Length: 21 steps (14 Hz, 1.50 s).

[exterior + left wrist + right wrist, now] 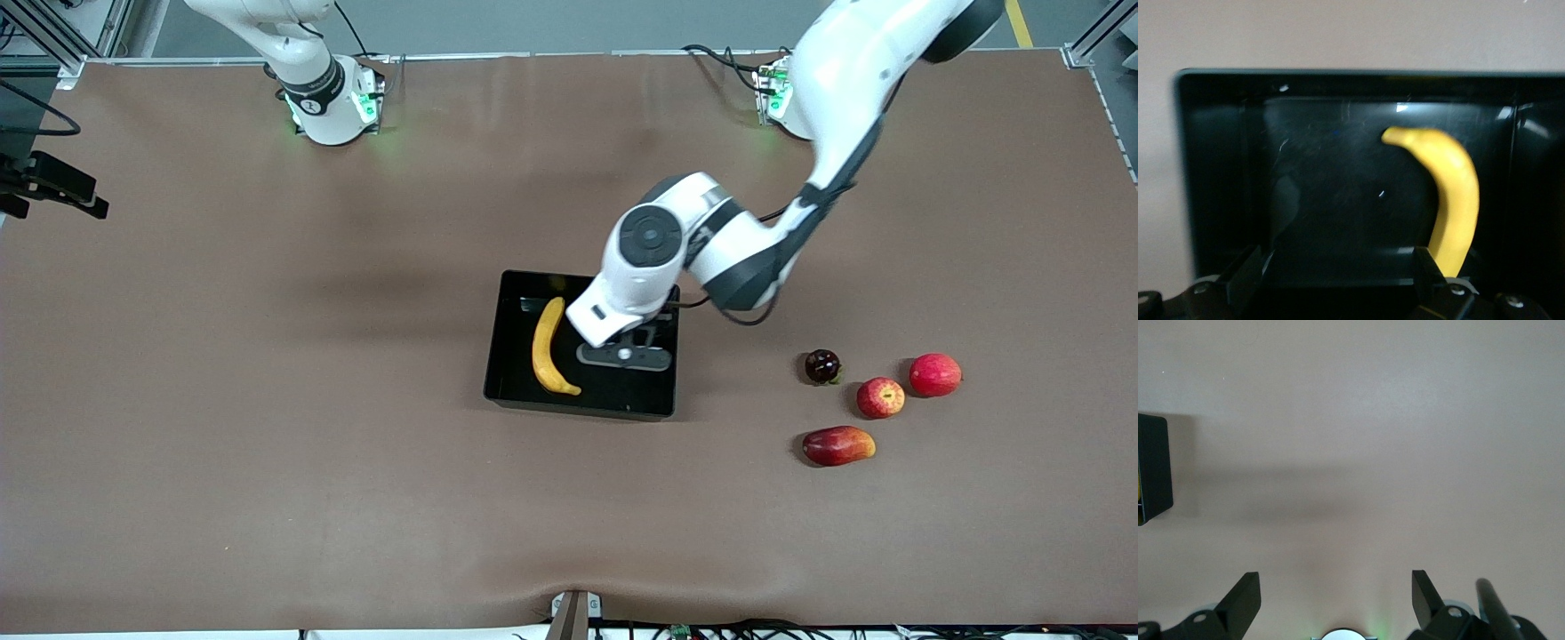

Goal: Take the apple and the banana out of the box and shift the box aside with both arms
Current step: 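Lower the left gripper and grasp the yellow banana in the tray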

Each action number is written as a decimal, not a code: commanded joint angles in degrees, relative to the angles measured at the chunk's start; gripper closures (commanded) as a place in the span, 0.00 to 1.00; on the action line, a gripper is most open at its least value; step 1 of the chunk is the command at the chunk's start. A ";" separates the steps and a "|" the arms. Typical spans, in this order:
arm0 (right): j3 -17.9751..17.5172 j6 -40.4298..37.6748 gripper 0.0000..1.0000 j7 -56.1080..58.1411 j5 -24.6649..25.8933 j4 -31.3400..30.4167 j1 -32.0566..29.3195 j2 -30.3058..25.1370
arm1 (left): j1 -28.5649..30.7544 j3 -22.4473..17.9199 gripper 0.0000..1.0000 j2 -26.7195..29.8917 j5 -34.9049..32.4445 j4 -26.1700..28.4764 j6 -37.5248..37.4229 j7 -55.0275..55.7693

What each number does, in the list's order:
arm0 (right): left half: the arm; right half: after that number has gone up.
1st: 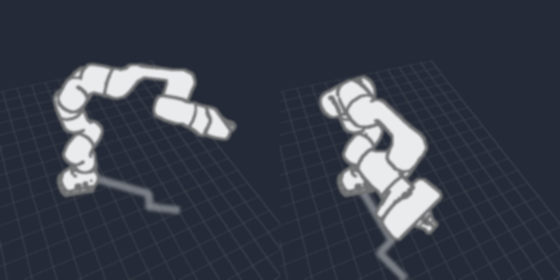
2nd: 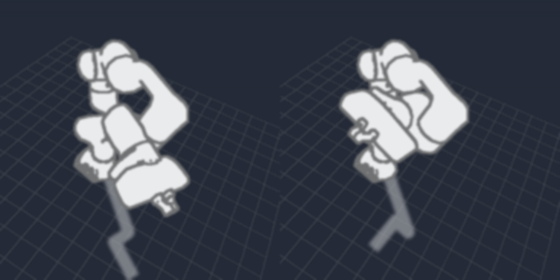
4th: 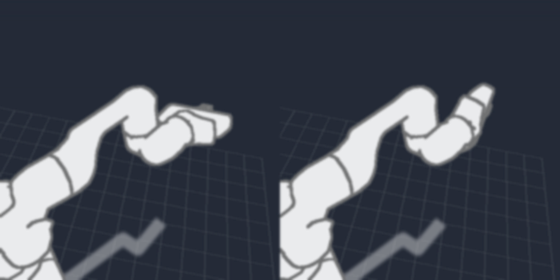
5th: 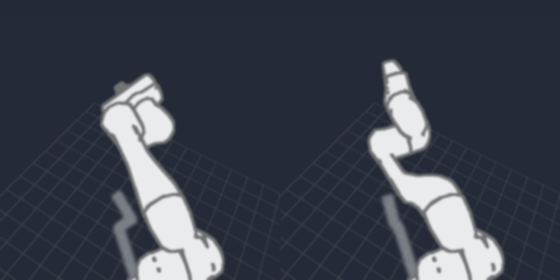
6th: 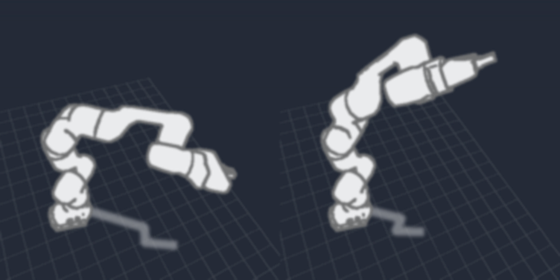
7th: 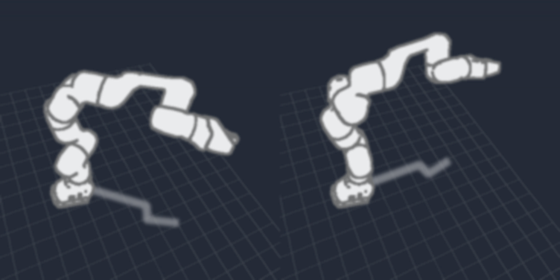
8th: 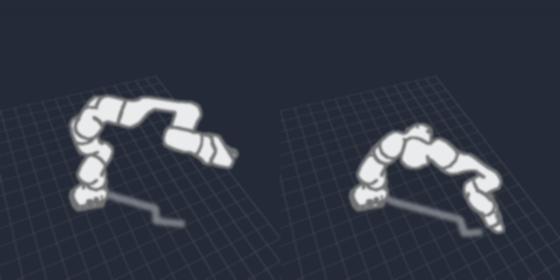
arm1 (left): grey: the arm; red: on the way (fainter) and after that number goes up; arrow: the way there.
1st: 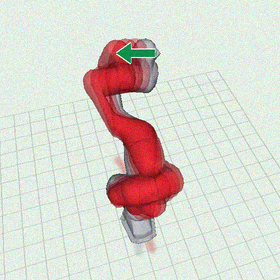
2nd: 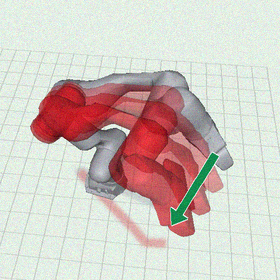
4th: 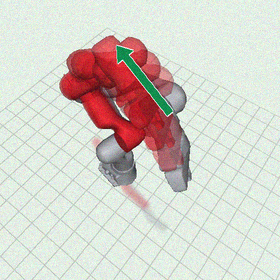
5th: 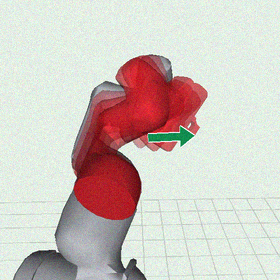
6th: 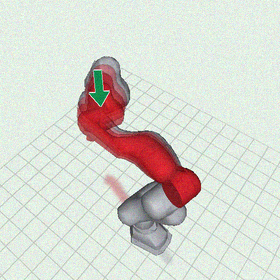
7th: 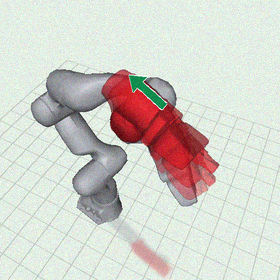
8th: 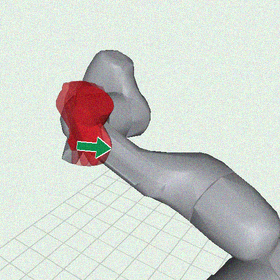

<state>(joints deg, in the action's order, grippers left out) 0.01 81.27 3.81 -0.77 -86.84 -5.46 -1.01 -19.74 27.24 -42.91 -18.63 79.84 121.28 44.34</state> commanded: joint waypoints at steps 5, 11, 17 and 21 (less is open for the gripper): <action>-0.71 -0.58 0.00 -0.20 -0.11 0.09 -1.04 -0.22 | -12.78 -8.68 0.00 -10.26 -0.26 -8.73 6.77 6.90; -0.71 -0.58 0.00 -0.20 -0.11 0.09 -1.04 -0.22 | -15.33 -9.92 0.00 -13.87 -0.35 -8.65 12.75 9.54; -0.71 -0.58 0.00 -0.20 -0.11 0.09 -1.04 -0.22 | -15.42 -10.01 0.99 -14.58 -0.88 -7.94 12.58 8.92; -0.71 -0.50 0.00 -0.20 -0.11 0.09 -1.04 -0.22 | -13.93 -9.92 1.00 -10.02 -1.32 -7.94 6.72 7.61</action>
<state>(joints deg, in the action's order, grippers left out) 0.00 81.11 3.81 -0.77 -86.84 -5.46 -1.01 -34.17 17.76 -56.24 -18.71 71.78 132.08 52.26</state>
